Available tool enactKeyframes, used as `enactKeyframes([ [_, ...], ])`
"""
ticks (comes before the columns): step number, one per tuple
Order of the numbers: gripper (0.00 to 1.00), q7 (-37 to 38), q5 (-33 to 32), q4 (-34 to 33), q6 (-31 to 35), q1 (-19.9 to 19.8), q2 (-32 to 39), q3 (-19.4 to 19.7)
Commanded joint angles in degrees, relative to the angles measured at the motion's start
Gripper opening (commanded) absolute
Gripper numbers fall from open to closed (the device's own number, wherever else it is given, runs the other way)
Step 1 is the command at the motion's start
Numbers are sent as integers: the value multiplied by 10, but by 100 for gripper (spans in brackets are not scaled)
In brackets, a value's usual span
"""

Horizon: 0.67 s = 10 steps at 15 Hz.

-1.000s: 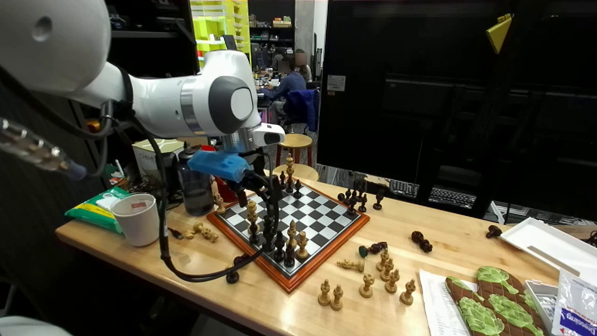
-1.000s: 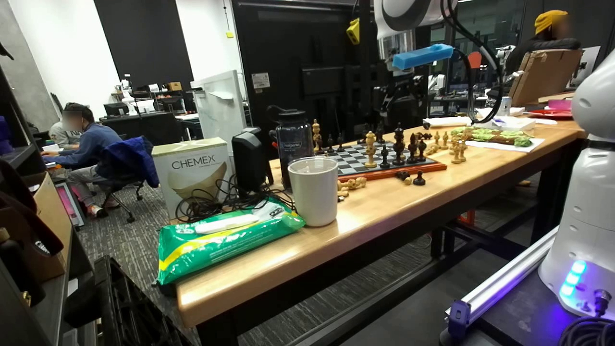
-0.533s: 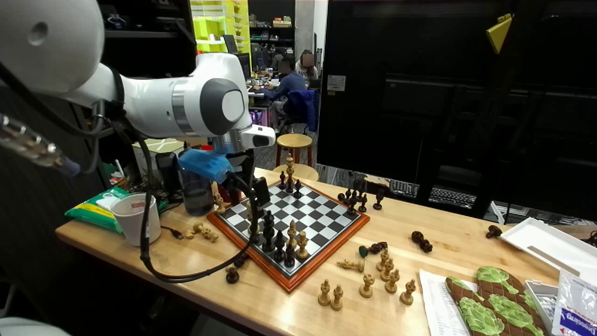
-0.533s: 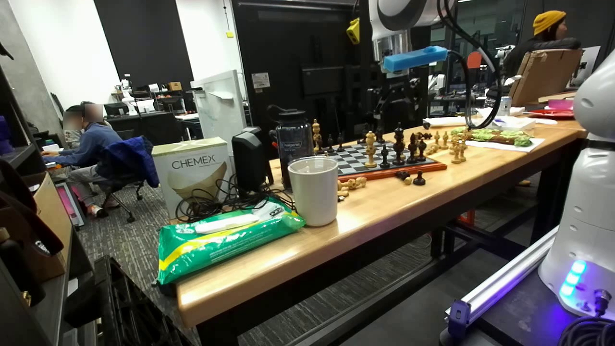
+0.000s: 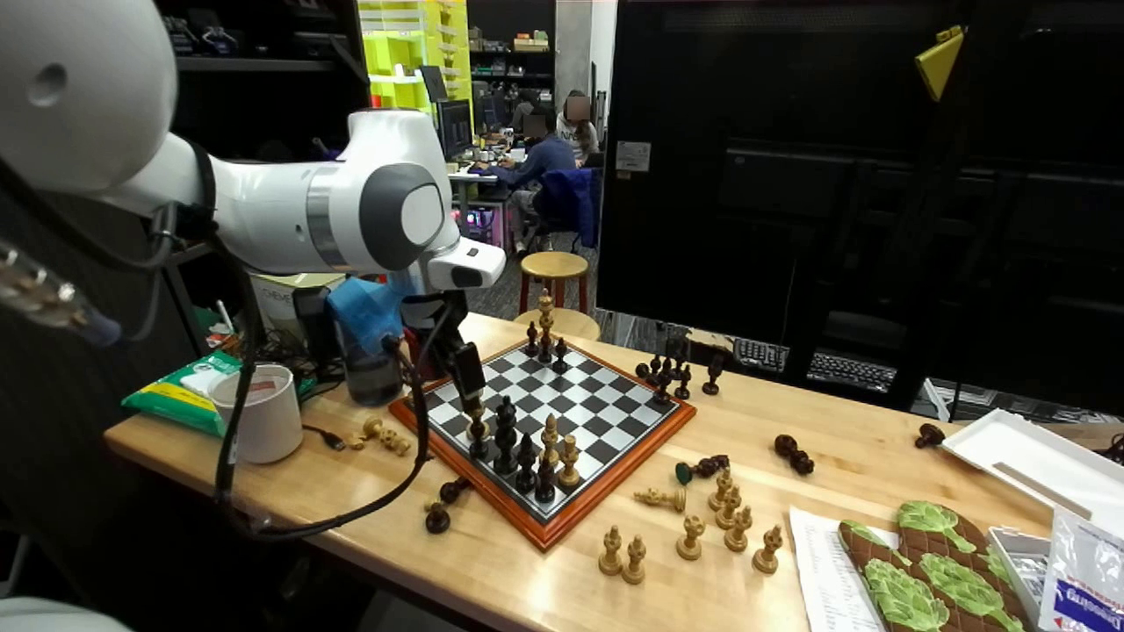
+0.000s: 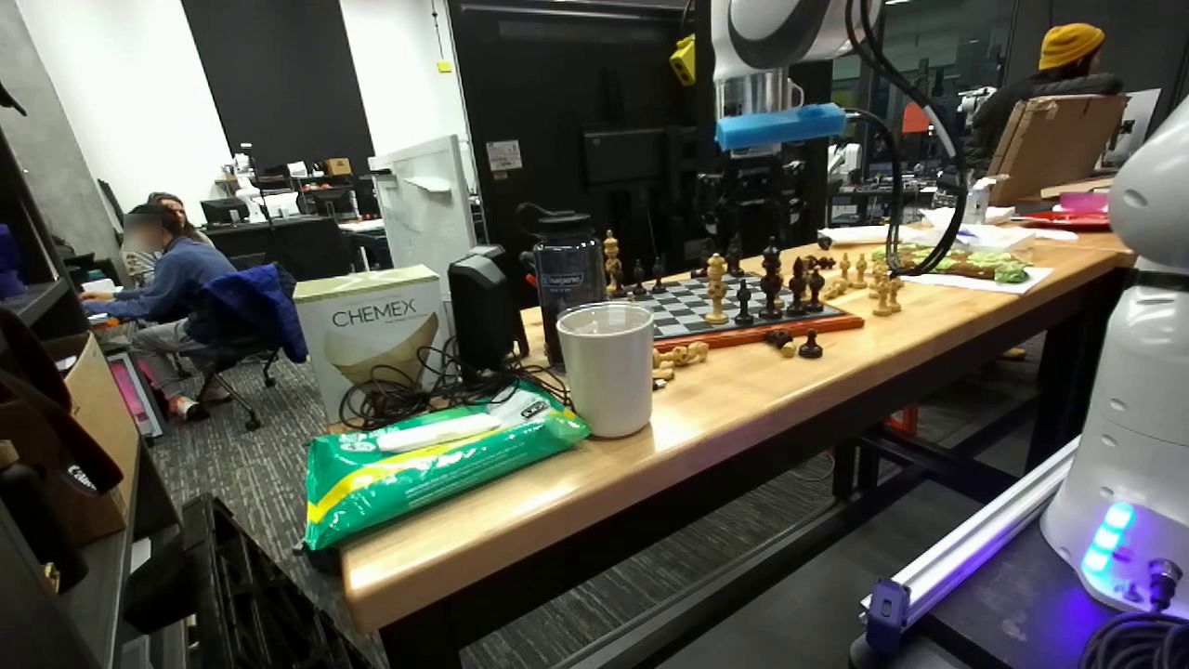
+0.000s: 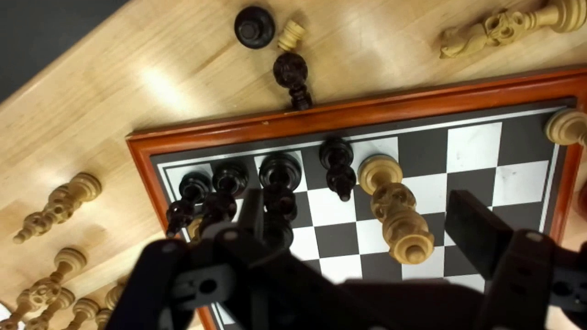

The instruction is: Move the black chess piece forwards on the chess board

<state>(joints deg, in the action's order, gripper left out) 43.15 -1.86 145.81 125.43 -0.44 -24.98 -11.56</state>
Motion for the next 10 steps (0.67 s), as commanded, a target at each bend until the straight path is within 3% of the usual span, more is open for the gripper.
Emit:
enactKeyframes([
  [1,100,99,-17,40,23,-11,-44,-26],
  [5,100,217,-54,64,13,-17,-73,-53],
  [7,100,193,-52,46,13,-4,-43,-37],
  [10,100,204,-57,56,13,-3,-57,-43],
])
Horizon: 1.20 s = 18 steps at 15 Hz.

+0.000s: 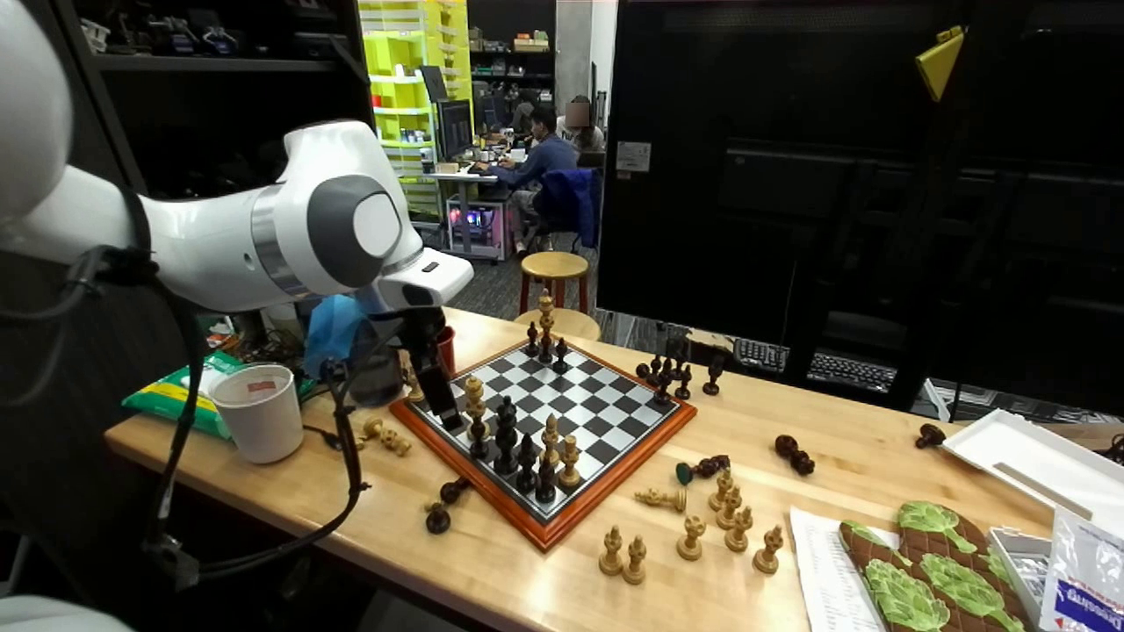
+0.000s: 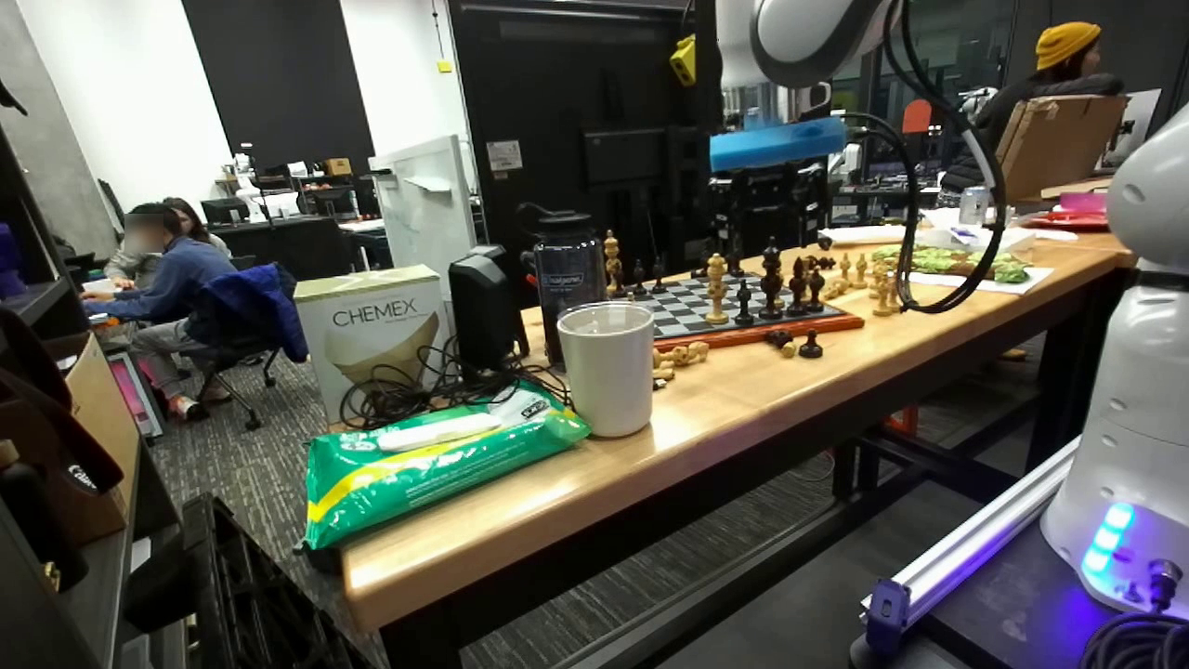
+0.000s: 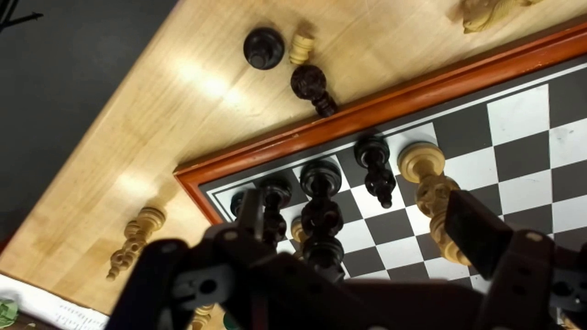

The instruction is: Move the black chess piece forwards on the chess board

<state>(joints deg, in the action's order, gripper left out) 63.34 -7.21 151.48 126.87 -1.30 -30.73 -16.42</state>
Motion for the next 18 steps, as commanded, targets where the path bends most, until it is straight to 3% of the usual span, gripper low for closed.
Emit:
enactKeyframes([
  [1,100,2,-3,0,-2,5,-1,5],
  [6,100,28,14,-7,7,1,15,10],
  [10,100,96,6,-11,11,-10,20,5],
  [18,100,236,-69,-2,77,-40,40,-4],
])
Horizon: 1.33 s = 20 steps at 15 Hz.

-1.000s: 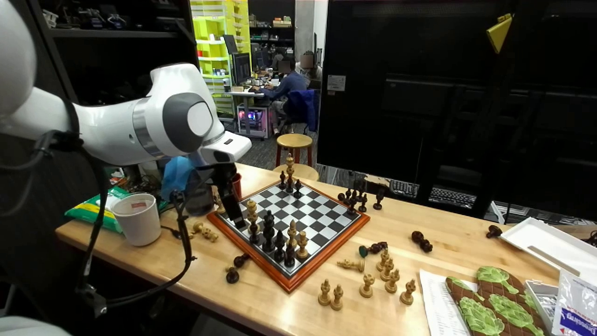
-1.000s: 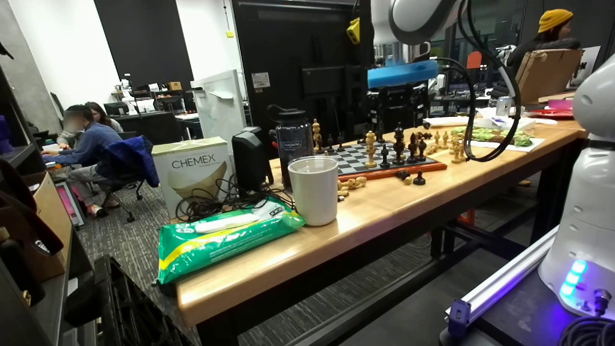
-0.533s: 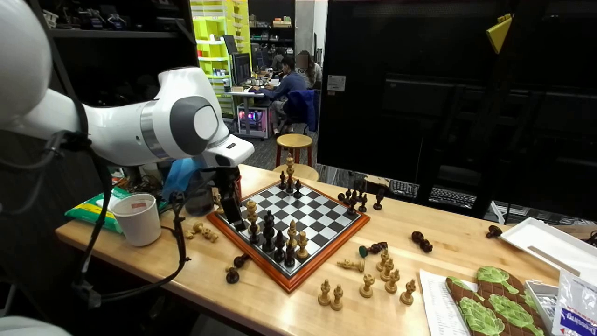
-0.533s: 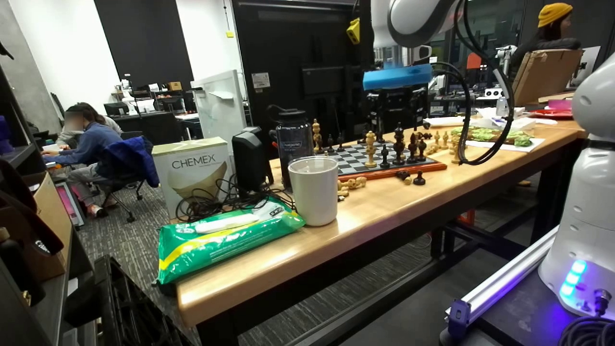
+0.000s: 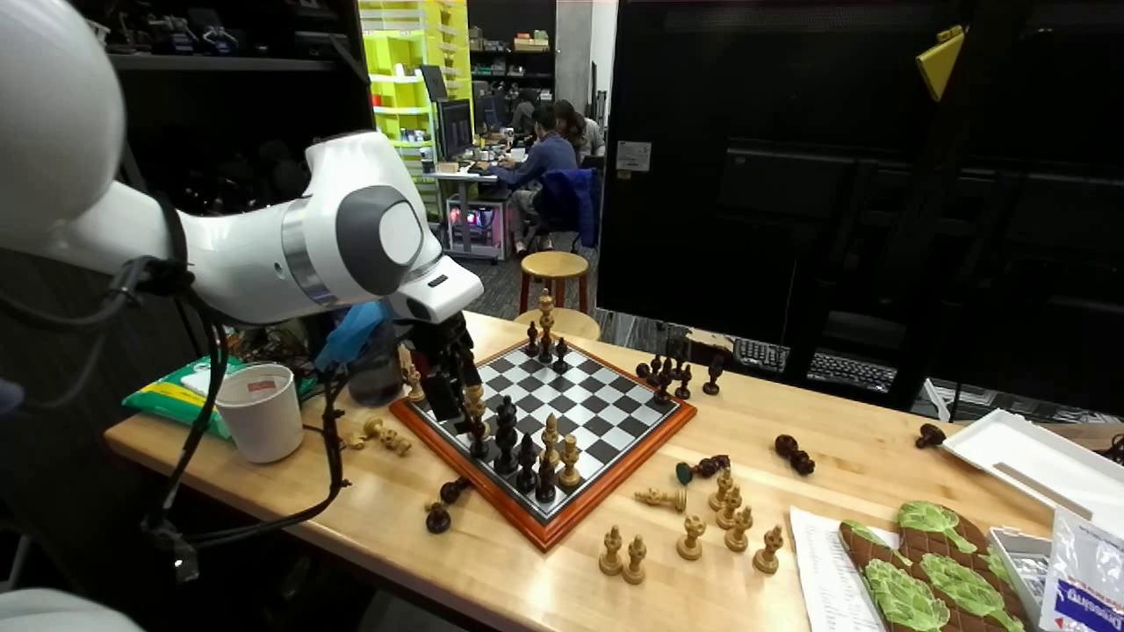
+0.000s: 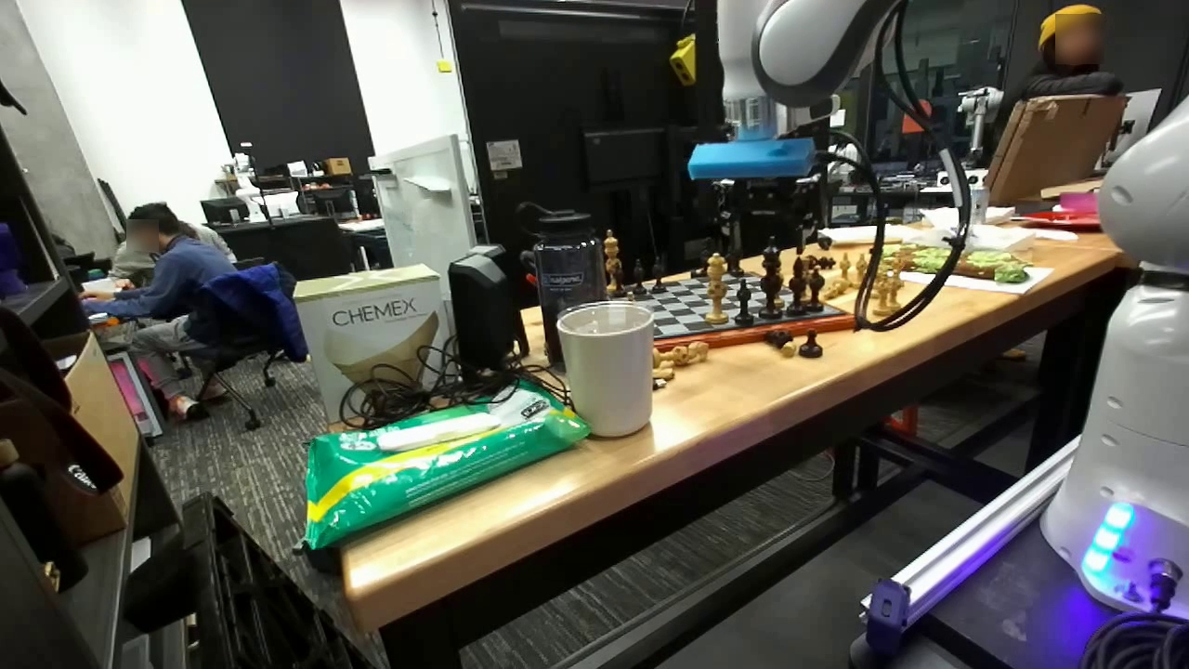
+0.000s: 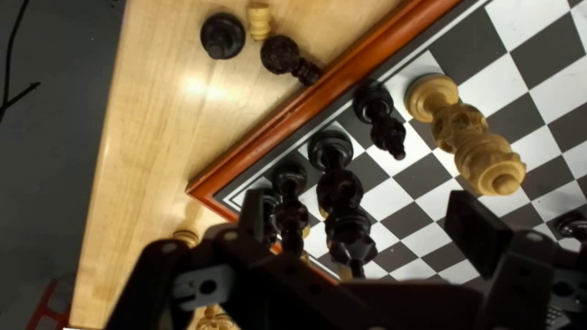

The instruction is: Move the black chess piece forwards on the chess board

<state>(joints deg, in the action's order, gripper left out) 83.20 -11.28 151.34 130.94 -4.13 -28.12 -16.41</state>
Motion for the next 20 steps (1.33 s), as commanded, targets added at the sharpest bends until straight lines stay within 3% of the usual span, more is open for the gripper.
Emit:
enactKeyframes([
  [1,100,49,-35,-4,45,-14,22,-4],
  [14,100,136,-33,-3,119,-25,86,21],
  [20,100,169,-27,-8,110,-20,101,27],
])
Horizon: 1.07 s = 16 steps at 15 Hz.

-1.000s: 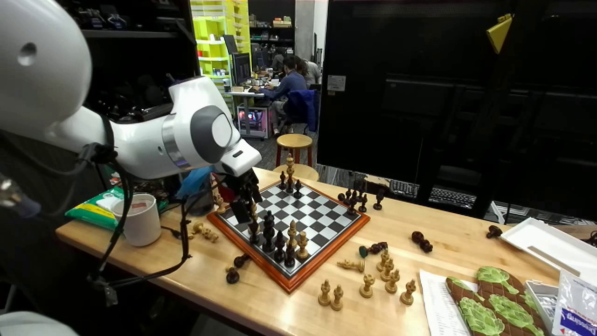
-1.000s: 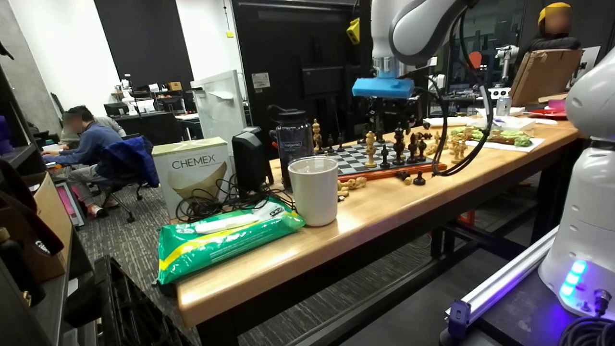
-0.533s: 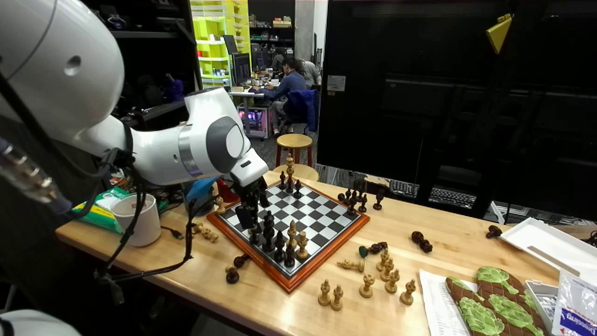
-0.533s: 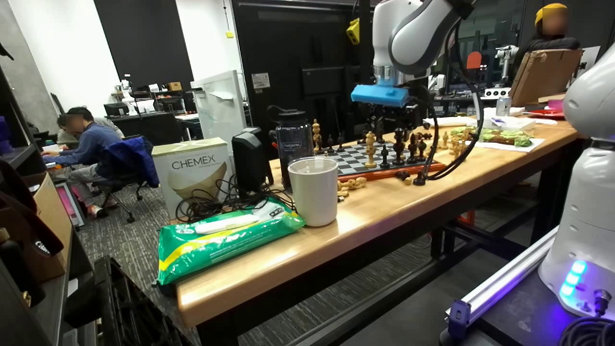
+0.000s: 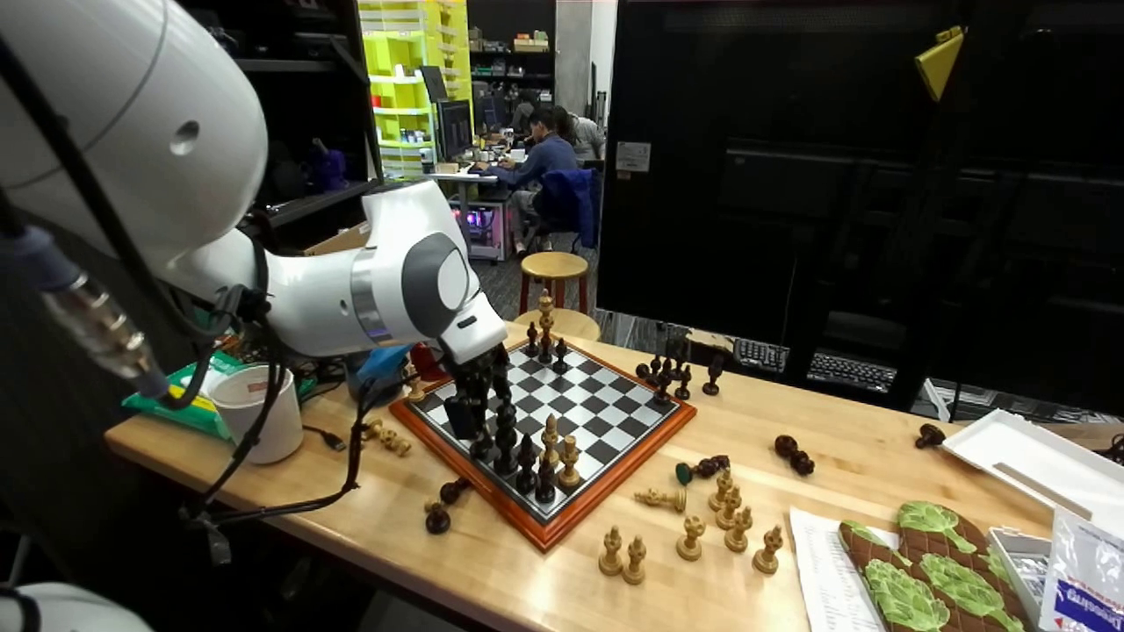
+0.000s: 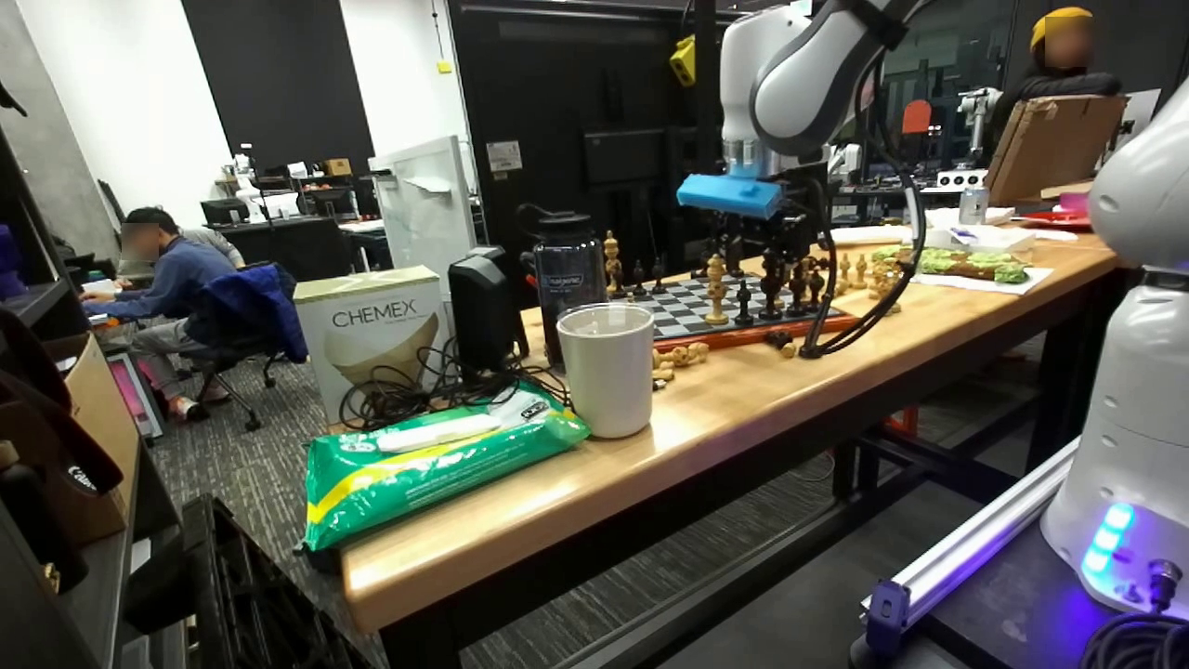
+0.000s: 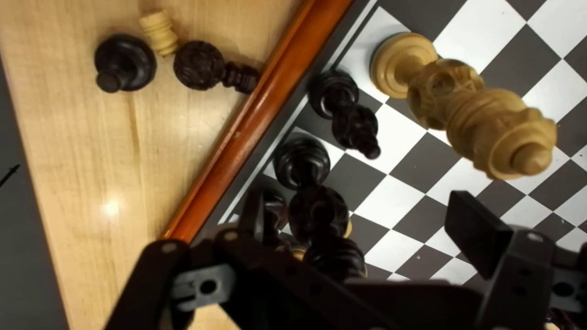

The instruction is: Move the black chess piece forwards on the chess board

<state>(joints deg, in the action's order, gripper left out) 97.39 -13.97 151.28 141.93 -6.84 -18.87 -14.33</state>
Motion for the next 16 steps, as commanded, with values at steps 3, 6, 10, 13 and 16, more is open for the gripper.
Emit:
enactKeyframes([
  [3,100,18,-1,-6,2,21,2,4],
  [6,100,14,-2,-4,-3,19,6,12],
  [10,100,13,-2,-4,-3,19,7,15],
  [13,100,16,11,-10,-7,20,12,21],
  [16,100,17,36,-14,-8,27,13,27],
])
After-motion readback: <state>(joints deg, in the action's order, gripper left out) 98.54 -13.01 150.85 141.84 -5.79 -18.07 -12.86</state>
